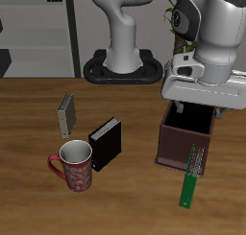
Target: Place the green book into the left desk caddy's back compartment
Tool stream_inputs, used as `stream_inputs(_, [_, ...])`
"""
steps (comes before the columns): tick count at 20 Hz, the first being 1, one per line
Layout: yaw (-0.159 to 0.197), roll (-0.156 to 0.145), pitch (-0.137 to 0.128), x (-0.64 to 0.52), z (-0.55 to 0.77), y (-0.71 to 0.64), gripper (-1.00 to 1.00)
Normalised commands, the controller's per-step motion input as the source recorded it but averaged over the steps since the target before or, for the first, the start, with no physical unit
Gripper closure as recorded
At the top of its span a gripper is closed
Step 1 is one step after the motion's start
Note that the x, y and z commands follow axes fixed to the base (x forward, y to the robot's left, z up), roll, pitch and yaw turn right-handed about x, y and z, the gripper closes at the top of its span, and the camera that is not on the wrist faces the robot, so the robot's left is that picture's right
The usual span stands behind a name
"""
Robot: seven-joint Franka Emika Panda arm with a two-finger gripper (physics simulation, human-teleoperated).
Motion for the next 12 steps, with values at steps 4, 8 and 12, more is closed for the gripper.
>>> stream_inputs(4, [0.021,0.041,0.004,0.12,-0.28,0.07,-1.00])
stream_inputs(8, [0.009,0.019,0.008,0.08,-0.25,-0.04,-1.00])
stream_inputs(12, [-0.002,0.005,0.011,0.04,-0.22,-0.02,-1.00])
